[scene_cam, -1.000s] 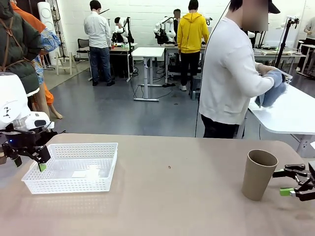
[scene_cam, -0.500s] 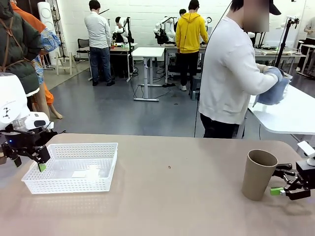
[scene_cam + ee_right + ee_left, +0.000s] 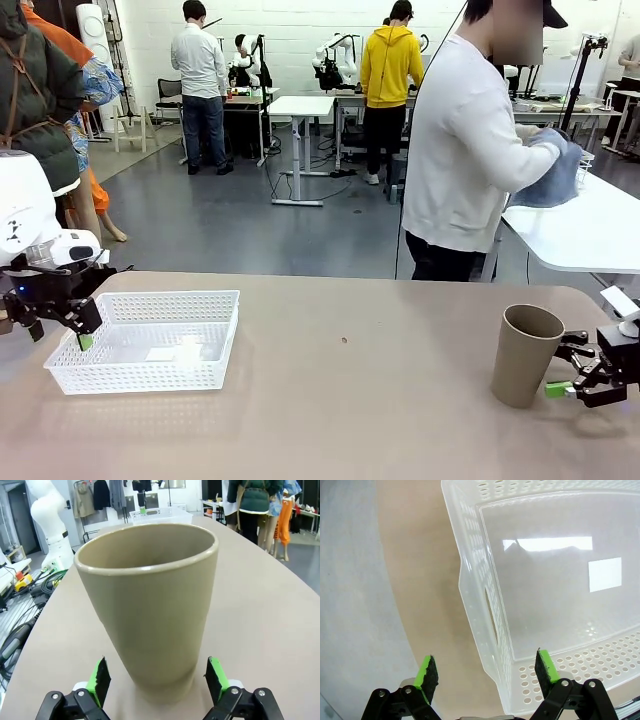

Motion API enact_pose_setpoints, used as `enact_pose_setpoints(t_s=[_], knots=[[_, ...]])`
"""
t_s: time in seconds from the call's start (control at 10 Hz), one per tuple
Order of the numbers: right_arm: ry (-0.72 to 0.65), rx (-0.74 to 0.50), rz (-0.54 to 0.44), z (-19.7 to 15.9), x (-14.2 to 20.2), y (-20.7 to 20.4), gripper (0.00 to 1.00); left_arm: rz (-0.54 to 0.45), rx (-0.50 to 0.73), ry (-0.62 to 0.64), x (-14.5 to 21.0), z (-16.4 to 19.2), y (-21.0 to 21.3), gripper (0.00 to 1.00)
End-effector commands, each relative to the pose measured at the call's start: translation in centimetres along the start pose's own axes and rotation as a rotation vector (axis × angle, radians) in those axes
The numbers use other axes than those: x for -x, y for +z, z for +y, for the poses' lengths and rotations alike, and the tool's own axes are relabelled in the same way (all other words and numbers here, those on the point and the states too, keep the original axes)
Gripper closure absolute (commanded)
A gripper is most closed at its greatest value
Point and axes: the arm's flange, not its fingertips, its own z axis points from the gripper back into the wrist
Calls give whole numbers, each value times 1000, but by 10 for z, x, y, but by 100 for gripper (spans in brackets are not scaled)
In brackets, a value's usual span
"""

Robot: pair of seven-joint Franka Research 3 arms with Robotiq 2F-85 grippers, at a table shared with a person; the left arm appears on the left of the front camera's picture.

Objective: Clean and organize the cups into the basket.
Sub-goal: Pick up the Organizing basket and move it to the center of the table, then pick up the Reusable plastic cup from the right side of the table and place it inside the Organizing basket.

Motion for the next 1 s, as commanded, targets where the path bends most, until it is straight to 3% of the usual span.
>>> enact_pose_setpoints(t_s=[0.0, 0.9], knots=[[28, -18, 2, -9, -1, -15, 0, -13, -17, 10, 2, 4, -2, 0], [21, -62, -7, -19, -10, -50, 0, -11, -55, 22, 2, 3, -9, 0]])
